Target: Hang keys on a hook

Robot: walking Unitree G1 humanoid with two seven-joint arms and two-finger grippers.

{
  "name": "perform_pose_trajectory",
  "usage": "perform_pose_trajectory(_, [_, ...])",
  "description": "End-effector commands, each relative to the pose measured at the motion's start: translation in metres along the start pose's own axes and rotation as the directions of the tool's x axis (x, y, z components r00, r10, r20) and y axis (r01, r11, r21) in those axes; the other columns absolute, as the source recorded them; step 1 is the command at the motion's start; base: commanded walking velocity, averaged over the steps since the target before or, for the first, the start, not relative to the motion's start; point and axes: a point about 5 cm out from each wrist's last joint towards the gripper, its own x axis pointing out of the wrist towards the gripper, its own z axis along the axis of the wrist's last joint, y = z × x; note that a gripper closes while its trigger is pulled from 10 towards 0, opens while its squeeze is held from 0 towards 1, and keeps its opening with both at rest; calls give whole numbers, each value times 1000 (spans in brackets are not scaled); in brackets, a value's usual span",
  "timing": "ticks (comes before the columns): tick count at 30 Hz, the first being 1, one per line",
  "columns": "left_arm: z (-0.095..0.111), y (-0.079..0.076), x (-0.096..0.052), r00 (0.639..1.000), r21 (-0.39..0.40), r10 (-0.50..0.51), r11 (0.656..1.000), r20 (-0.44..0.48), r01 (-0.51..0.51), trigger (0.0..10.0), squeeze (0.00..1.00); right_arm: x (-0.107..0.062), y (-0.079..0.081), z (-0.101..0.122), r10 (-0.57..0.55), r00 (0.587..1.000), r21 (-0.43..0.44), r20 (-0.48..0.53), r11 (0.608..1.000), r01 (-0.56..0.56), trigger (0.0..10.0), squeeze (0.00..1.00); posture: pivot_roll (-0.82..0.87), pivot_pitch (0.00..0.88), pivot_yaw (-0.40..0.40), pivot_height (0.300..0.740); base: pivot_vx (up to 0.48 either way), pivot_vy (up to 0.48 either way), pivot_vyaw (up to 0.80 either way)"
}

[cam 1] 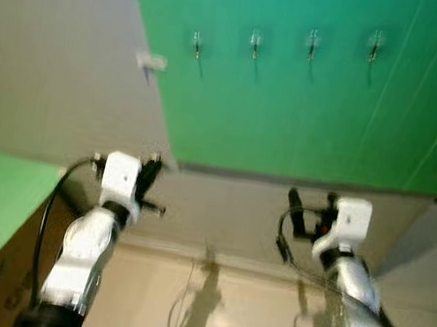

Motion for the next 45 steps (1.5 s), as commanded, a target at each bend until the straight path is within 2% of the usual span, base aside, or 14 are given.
perform_pose_trajectory(1, [6, 5, 1, 1000, 4, 4, 1000, 23, -4, 0, 0, 4, 10, 5, 30, 999, 2, 25, 1000, -30, 10000, 0, -279, 0, 162, 740, 0, 0, 0])
perform_pose_trajectory(8, [4, -1, 1, 1000, -46, -9, 999, 28, 10, 0, 0, 7, 13, 6, 45, 999, -10, 9, 999, -45, 10000, 0, -272, 0, 155, 740, 0, 385, -686])
perform_pose_trajectory(11, [3, -1, 1, 1000, -41, -12, 999, 21, 13, 0, 0, 7, 13, 5, 45, 999, -25, 0, 999, -45, 10000, 0, -271, 0, 155, 740, 0, 445, -792])
perform_pose_trajectory(20, [5, -3, 4, 998, -12, -56, 998, 21, 56, 0, 0, 8, 15, 4, 50, 999, -36, -4, 998, -50, 10000, 0, -269, 0, 157, 740, 275, 349, 0])
perform_pose_trajectory(21, [6, -7, 6, 996, 20, -89, 996, 15, 89, 0, 0, 8, 15, 4, 52, 999, -35, -1, 998, -52, 10000, 0, -269, 0, 157, 740, 480, 0, 0])
perform_pose_trajectory(27, [11, -11, 11, 992, 72, -125, 990, 16, 124, 0, 0, 7, 19, 3, 63, 998, -37, -2, 997, -63, 10000, 0, -271, 0, 161, 740, 320, 0, 0])
perform_pose_trajectory(32, [9, -13, 10, 993, 47, -113, 993, 18, 112, 0, 0, 6, 19, 2, 61, 998, -32, -6, 998, -61, 10000, 0, -277, 0, 163, 740, 0, 0, 0])
perform_pose_trajectory(39, [10, -19, 11, 994, 45, -105, 994, 31, 104, 0, 0, 6, 18, 1, 65, 998, -36, -10, 997, -65, 10000, 0, -274, 0, 159, 740, 395, -267, 0])
perform_pose_trajectory(45, [6, -16, 9, 997, 32, -76, 997, 21, 75, 0, 0, 6, 19, 1, 73, 997, -39, -13, 997, -74, 10000, 0, -270, 0, 157, 740, 377, -292, 0])
